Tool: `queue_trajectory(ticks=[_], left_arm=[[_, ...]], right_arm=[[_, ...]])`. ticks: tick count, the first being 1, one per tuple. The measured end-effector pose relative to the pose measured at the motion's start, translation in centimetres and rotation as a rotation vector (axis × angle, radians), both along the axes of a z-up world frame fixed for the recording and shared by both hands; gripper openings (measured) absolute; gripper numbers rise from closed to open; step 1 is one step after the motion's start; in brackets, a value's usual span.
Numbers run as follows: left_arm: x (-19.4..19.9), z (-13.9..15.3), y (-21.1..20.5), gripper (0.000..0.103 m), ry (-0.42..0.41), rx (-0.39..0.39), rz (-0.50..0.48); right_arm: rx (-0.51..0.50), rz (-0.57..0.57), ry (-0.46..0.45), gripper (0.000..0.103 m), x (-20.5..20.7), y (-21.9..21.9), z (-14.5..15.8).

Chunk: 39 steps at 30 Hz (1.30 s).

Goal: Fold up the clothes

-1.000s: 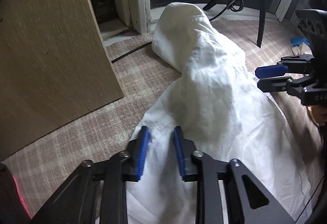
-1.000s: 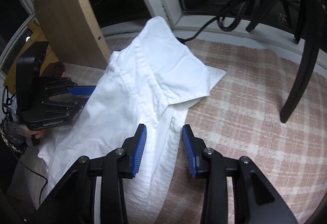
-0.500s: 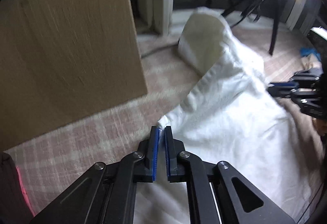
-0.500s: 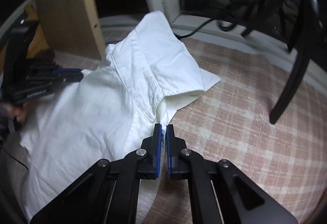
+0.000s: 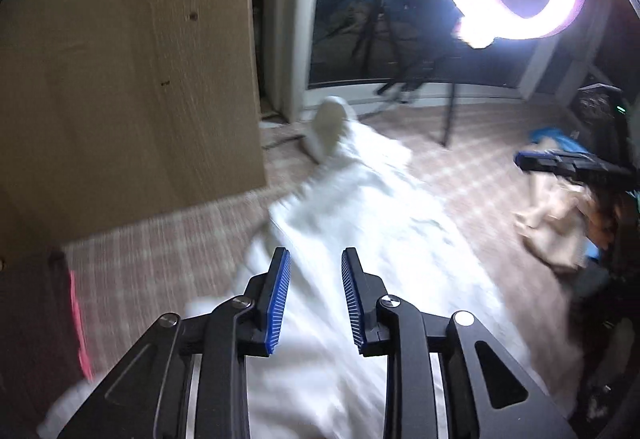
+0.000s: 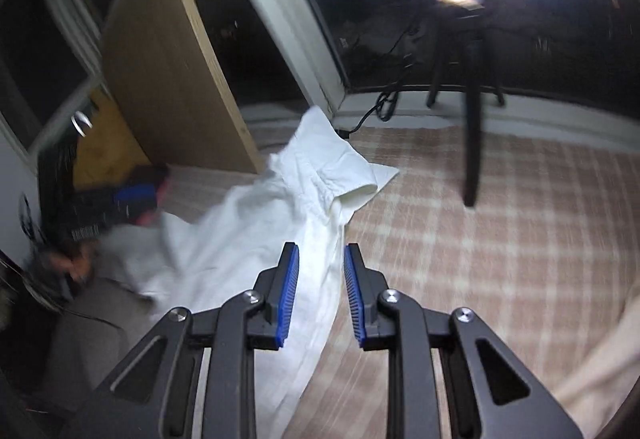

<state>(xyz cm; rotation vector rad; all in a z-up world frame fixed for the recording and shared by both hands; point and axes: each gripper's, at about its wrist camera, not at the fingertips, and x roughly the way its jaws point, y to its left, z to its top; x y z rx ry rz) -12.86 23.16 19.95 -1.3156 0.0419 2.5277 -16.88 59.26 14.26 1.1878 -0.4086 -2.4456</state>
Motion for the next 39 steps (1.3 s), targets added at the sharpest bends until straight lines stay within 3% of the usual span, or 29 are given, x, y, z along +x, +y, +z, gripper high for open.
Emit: queue_trajectory(ticks=[3, 6, 10, 12, 15, 17, 19, 22, 25, 28, 32, 37, 39], left_arm=[[4.0, 1.9, 0.6, 0.027, -0.017, 0.029, 0.009], [8.6, 2.5, 1.7, 0.027, -0.029, 0.032, 0.034], [15.6, 3.1, 1.4, 0.028, -0.073, 0.051, 0.085], [19.1, 2.7, 1.3, 0.028, -0.099, 0.063, 0.115], [24.1, 0.7, 1.3, 0.029, -0.174, 0.08, 0.163], [26.0, -0.9, 1.6, 0.029, -0.222, 0.118, 0.181], [26.8, -2.7, 2.5, 0.029, -0.262, 0.189, 0.158], [26.4, -5.3, 4.8, 0.029, -0.273, 0.227, 0.106], [25.5, -8.3, 5.7, 0.029, -0.315, 0.208, 0.108], [26.0, -11.4, 5.8, 0.024, -0.391, 0.129, 0.143], [28.4, -9.2, 3.4, 0.026, -0.342, 0.187, 0.191], [30.9, -4.7, -5.6, 0.034, -0.203, 0.221, 0.412], [31.5, -3.5, -10.2, 0.038, -0.162, 0.222, 0.518]], right_arm=[[-0.103, -0.036, -0.002, 0.023, 3.5, 3.0, 1.9], [-0.143, -0.007, -0.011, 0.025, 7.6, 4.4, 3.6], [-0.105, 0.075, -0.032, 0.025, 13.5, 2.7, 2.8], [-0.107, 0.133, -0.096, 0.025, 16.4, 0.8, 0.6], [-0.083, 0.22, -0.185, 0.025, 20.5, -2.2, -3.0], [-0.118, 0.24, -0.227, 0.025, 22.3, -3.6, -5.1], [-0.152, 0.261, -0.268, 0.025, 24.1, -5.0, -7.1], [-0.053, 0.284, -0.234, 0.025, 24.7, -8.1, -8.5], [-0.043, 0.306, -0.235, 0.025, 24.3, -10.8, -9.8], [0.089, 0.328, -0.269, 0.025, 24.6, -12.5, -11.2], [0.086, 0.336, -0.268, 0.025, 25.2, -12.1, -9.6], [0.048, 0.291, -0.171, 0.026, 24.8, -12.5, -5.3], [0.041, 0.277, -0.134, 0.031, 24.4, -13.4, -4.0]])
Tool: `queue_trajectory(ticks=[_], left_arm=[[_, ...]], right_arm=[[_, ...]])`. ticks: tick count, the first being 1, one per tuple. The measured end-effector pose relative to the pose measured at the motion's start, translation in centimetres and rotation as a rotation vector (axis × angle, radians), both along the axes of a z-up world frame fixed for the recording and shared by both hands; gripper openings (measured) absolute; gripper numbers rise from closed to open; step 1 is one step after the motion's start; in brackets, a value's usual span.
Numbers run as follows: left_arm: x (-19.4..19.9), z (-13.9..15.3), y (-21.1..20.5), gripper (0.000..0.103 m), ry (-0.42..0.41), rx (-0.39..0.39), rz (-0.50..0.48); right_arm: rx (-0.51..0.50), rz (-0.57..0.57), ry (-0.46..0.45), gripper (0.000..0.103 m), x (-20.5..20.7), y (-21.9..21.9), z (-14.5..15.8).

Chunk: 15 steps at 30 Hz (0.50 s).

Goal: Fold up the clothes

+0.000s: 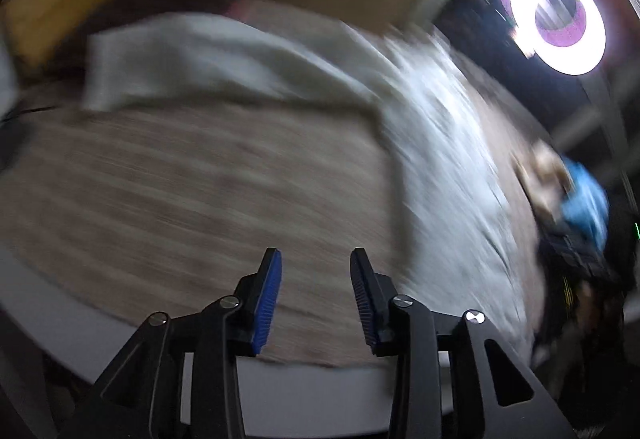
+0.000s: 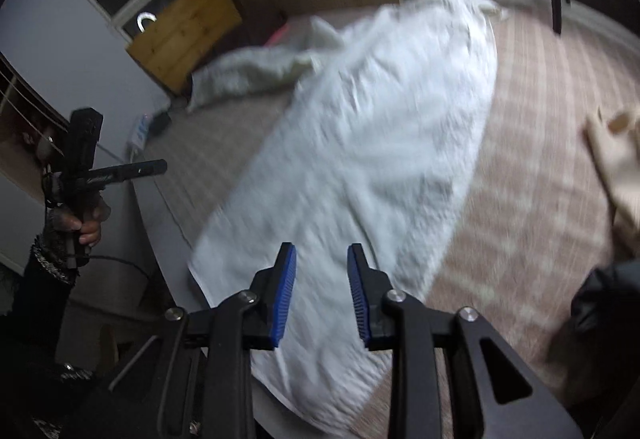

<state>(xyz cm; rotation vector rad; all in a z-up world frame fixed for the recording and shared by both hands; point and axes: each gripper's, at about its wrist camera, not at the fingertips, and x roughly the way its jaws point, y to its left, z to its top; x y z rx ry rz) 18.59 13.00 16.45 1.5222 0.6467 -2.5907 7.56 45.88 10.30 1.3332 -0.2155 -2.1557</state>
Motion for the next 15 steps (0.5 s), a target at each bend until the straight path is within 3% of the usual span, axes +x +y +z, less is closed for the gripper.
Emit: queue_trajectory(ticks=[3, 7, 11, 15], left_arm=[[0.2, 0.8, -6.5, 0.048, 0.05, -0.003, 0.125], [-1.0, 0.0, -15.0, 0.048, 0.073, 0.024, 0.211], [-4.0, -3.3, -21.4, 0.049, 0.04, 0.111, 0.209], [-7.0, -5.8, -24.7, 0.049, 0.015, 0.161, 0.139]], right_arm=[[0.016, -0.018, 0.033, 0.035, -0.7, -1.9, 1.0], [0.033, -0.046, 0.038, 0.036, -1.8, -5.5, 1.2], [0.057, -0.083, 0.01, 0.036, -3.6, -11.1, 1.4], [0.04, -0.104, -0.01, 0.036, -5.4, -16.6, 1.7]])
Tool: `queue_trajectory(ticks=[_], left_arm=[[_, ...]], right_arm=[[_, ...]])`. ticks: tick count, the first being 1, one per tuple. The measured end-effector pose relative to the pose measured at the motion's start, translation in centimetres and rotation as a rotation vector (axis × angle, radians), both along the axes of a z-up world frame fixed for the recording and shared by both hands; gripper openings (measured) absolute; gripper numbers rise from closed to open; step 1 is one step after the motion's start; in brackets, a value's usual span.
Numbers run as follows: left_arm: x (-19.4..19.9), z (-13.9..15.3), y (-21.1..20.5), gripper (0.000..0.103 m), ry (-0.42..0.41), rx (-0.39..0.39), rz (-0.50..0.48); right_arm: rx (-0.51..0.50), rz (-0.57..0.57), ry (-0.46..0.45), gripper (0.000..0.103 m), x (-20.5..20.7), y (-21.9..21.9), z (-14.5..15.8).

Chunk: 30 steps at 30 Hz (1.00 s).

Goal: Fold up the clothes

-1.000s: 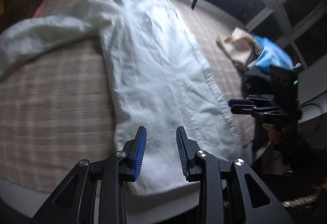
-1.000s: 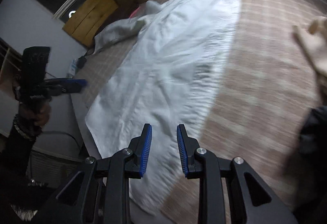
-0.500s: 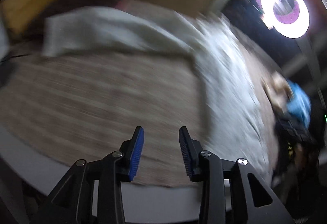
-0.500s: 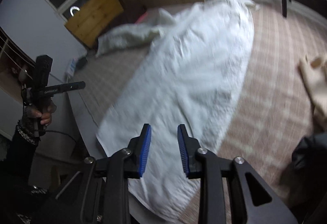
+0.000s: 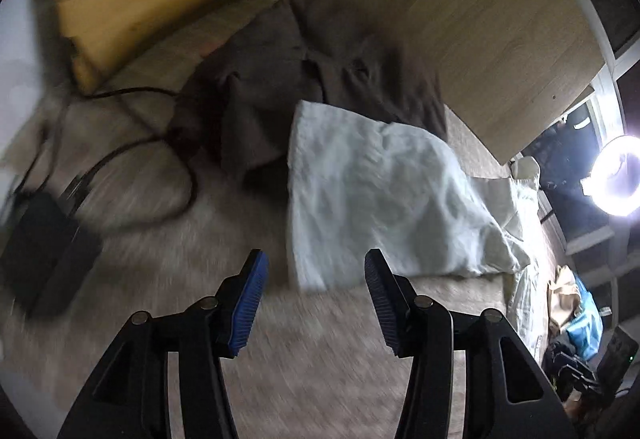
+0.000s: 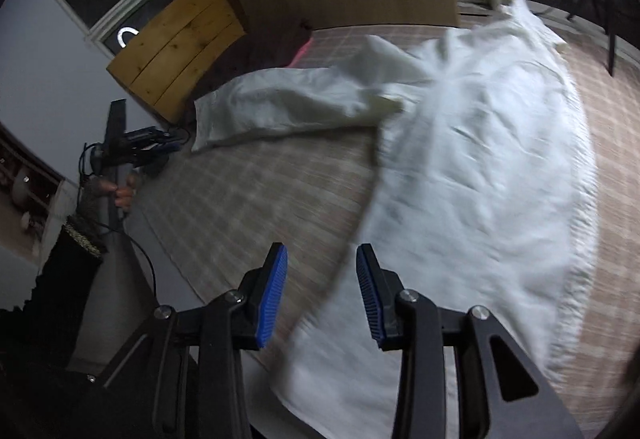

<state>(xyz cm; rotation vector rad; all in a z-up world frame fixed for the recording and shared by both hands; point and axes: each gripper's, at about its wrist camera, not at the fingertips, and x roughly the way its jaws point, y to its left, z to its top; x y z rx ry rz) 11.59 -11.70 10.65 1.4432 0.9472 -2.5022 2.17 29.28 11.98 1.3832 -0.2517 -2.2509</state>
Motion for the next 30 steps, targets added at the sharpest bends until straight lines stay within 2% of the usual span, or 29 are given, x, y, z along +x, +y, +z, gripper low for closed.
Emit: queue_trajectory(ticks=[5, 7, 15, 17, 18, 19, 23, 25, 30], left_arm=[[-1.9, -1.7, -1.6, 0.049, 0.0, 0.073, -0.089], [-2.1, -1.7, -1.8, 0.053, 0.021, 0.079, -0.118], [-3.6, -1.8, -1.6, 0.056, 0.078, 0.138, -0.161], [-4.2, -2.1, -1.0, 0.04, 0.063, 0.118, -0.176], [-4.1, -2.0, -0.8, 0.017, 0.04, 0.107, -0.178], [-3.7, -1.6, -1.0, 0.007, 0.042, 0.119, -0.171], [-3.1, 0.2, -2.3, 0.008, 0.082, 0.166, -0.144], [-2.4, 1.3, -2.5, 0.008, 0.092, 0.165, -0.143], [-1.9, 1.9, -1.6, 0.006, 0.097, 0.127, -0.172]], right_arm=[[0.009, -0.022, 0.005, 0.036, -1.2, -4.9, 0.6], [0.037, -0.027, 0.005, 0.036, -1.6, -6.2, 0.7], [0.08, -0.056, -0.01, 0.036, -3.4, -8.5, 0.6], [0.108, -0.081, 0.006, 0.036, -4.0, -7.9, 0.9], [0.121, -0.093, 0.014, 0.036, -4.3, -7.6, 1.0], [0.135, -0.106, 0.022, 0.036, -4.6, -7.3, 1.2], [0.159, -0.206, 0.074, 0.036, -7.1, -4.1, 2.2], [0.173, -0.267, 0.095, 0.036, -9.4, -2.1, 2.0], [0.172, -0.325, 0.042, 0.036, -14.5, -0.3, -0.7]])
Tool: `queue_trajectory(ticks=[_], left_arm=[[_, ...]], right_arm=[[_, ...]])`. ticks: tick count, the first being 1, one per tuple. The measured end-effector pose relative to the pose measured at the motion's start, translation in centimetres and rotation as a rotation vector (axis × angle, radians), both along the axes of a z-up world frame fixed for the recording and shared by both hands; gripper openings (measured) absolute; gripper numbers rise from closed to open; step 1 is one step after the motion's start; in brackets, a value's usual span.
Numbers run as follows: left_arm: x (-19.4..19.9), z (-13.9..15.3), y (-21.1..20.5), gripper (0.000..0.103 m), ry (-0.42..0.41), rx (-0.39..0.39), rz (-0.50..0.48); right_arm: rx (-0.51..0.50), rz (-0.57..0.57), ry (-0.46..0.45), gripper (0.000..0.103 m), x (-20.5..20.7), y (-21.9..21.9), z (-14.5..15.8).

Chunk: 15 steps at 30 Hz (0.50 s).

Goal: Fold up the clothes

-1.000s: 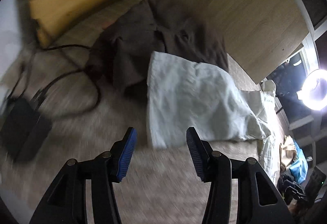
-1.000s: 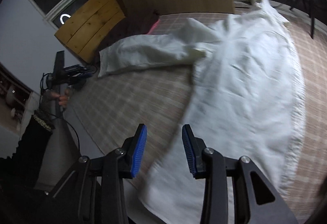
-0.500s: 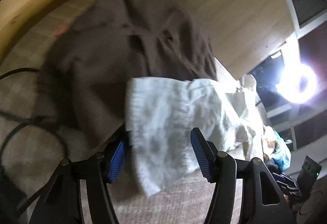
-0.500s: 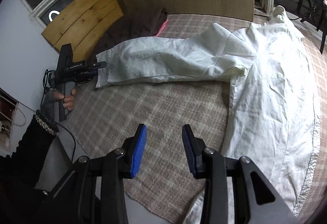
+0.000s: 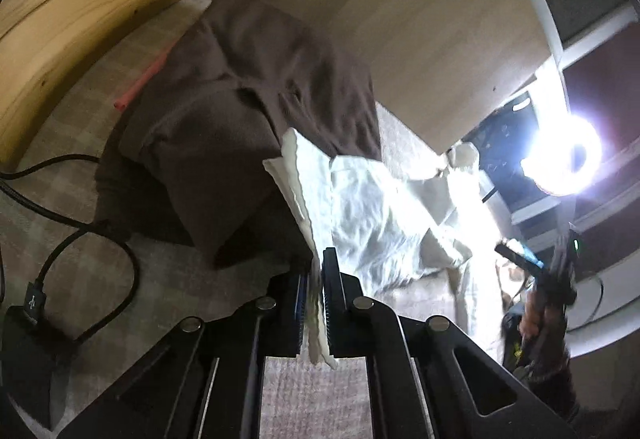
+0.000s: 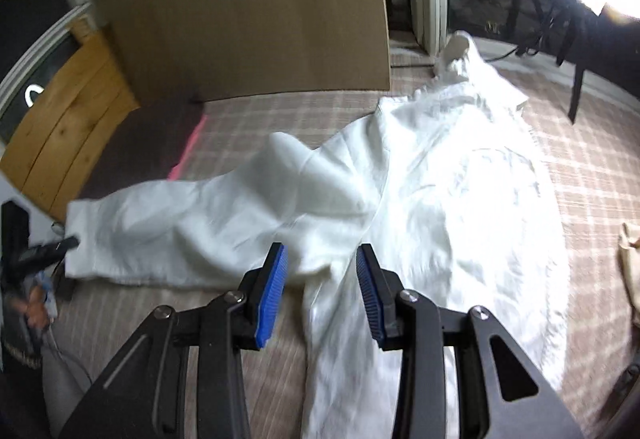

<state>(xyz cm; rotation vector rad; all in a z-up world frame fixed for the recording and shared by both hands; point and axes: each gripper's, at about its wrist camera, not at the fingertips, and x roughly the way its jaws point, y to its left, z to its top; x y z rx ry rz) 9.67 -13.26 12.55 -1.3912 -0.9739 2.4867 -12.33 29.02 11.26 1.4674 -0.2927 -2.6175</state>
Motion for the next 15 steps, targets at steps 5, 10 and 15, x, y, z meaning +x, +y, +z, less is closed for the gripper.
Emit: queue_trajectory(ticks=[5, 10, 15], left_arm=[[0.1, -2.2, -0.3, 0.032, -0.035, 0.064, 0.009], [-0.9, -3.7, 0.7, 0.037, -0.06, 0.068, -0.005], [-1.1, -4.9, 1.7, 0.041, -0.047, 0.059, -0.003]], right_arm=[[-0.028, 0.032, -0.049, 0.036, -2.3, -1.4, -2.0], [-0.033, 0.074, -0.052, 0.036, -2.2, -2.9, -2.1], [0.002, 0.098, -0.055, 0.036, -2.1, -4.0, -2.0]])
